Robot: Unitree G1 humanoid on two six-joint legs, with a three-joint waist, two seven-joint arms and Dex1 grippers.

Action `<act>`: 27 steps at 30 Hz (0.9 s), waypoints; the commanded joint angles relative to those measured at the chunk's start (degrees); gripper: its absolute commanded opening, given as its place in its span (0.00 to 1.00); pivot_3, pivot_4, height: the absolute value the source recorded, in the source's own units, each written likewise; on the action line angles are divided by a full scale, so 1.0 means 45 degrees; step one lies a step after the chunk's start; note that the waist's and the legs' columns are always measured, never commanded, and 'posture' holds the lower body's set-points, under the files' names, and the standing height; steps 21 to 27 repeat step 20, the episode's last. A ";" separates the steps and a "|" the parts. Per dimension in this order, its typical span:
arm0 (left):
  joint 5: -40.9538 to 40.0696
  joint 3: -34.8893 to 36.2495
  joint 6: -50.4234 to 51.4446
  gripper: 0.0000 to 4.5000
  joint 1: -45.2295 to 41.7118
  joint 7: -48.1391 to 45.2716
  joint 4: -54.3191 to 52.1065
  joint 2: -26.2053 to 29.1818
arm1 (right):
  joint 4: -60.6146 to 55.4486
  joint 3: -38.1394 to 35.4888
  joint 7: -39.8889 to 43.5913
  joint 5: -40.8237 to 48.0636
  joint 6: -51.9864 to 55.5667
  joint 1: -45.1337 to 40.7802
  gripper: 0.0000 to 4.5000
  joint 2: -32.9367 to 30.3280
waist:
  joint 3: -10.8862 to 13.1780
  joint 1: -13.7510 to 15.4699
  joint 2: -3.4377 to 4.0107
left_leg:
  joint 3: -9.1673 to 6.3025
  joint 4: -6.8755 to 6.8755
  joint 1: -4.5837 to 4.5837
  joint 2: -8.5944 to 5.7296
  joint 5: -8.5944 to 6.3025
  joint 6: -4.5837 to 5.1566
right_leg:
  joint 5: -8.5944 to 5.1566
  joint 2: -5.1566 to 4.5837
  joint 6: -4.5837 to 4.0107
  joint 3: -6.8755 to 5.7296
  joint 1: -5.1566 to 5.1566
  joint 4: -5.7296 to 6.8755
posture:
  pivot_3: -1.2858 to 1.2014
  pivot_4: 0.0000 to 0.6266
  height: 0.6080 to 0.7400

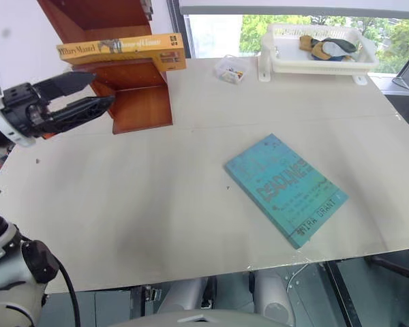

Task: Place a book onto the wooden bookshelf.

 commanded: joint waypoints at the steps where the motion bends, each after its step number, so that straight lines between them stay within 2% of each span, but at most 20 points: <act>1: -0.1327 0.0484 0.0454 0.98 0.2217 0.0111 -0.1856 0.0065 | 0.0029 -0.0226 0.0301 -0.0193 -0.0216 0.0041 1.00 -0.0456 | -0.0015 -0.0026 0.0028 | 0.0006 -0.0006 0.0029 -0.0001 -0.0002 0.0003 | 0.0000 0.0000 0.0000 0.0005 0.0027 -0.0008 | 0.52 0.24 1.00; 3: -0.1309 0.0261 0.0150 0.98 0.4044 0.0262 -0.2391 0.0129 | 0.0002 -0.0069 0.0446 -0.0668 -0.0469 0.0465 1.00 -0.0525 | -0.0012 -0.0035 0.0025 | 0.0050 -0.0041 0.0145 -0.0002 -0.0020 0.0028 | -0.0008 -0.0015 -0.0001 0.0051 0.0110 -0.0008 | 0.52 0.24 1.00; 5: -0.1055 0.0016 -0.0425 0.98 0.5499 0.0644 -0.2593 -0.0022 | 0.0006 0.0152 0.0582 -0.1314 -0.0850 0.1061 1.00 -0.0632 | -0.0012 -0.0015 0.0025 | 0.0049 -0.0045 0.0147 0.0012 -0.0021 0.0030 | -0.0010 -0.0013 -0.0003 0.0052 0.0112 -0.0025 | 0.52 0.24 1.00; 8: -0.0763 -0.0363 -0.1311 0.98 0.6882 0.1016 -0.2546 -0.0056 | 0.0183 0.0392 0.0569 -0.2273 -0.1673 0.1714 1.00 -0.0677 | -0.0007 0.0053 0.0015 | 0.0042 -0.0045 0.0151 0.0010 -0.0021 0.0032 | -0.0013 0.0006 -0.0005 0.0036 0.0118 -0.0030 | 0.52 0.24 1.00; 10: -0.0213 -0.0841 -0.2173 0.98 0.7559 0.1518 -0.2116 -0.0371 | 0.0640 0.0731 0.0181 -0.3392 -0.3032 0.2060 1.00 -0.0478 | -0.0010 0.0063 0.0021 | 0.0045 -0.0044 0.0196 0.0008 -0.0022 0.0033 | -0.0049 -0.0008 -0.0036 0.0042 0.0165 -0.0033 | 0.52 0.24 1.00; 17: 0.0705 -0.2065 -0.4751 0.98 0.8922 0.1786 -0.0588 -0.0761 | 0.2160 0.1506 -0.0467 -0.5650 -0.5937 0.2796 1.00 -0.0150 | -0.0010 0.0002 0.0027 | 0.0070 -0.0046 0.0259 0.0029 -0.0024 0.0035 | -0.0074 -0.0013 0.0000 0.0066 0.0217 -0.0045 | 0.52 0.24 1.00; 20: 0.0554 -0.2114 -0.5403 0.98 0.9409 0.1534 -0.0520 -0.0708 | 0.2313 0.1662 -0.0397 -0.6020 -0.6204 0.3131 1.00 -0.0270 | -0.0009 -0.0013 0.0028 | 0.0082 -0.0053 0.0258 0.0038 -0.0026 0.0036 | -0.0073 -0.0019 -0.0003 0.0080 0.0208 -0.0046 | 0.52 0.24 1.00; 27: 0.0554 -0.2114 -0.5403 0.98 0.9409 0.1534 -0.0520 -0.0708 | 0.2313 0.1662 -0.0397 -0.6020 -0.6204 0.3131 1.00 -0.0270 | -0.0009 -0.0013 0.0028 | 0.0082 -0.0053 0.0258 0.0038 -0.0026 0.0036 | -0.0073 -0.0019 -0.0003 0.0080 0.0208 -0.0046 | 0.52 0.24 1.00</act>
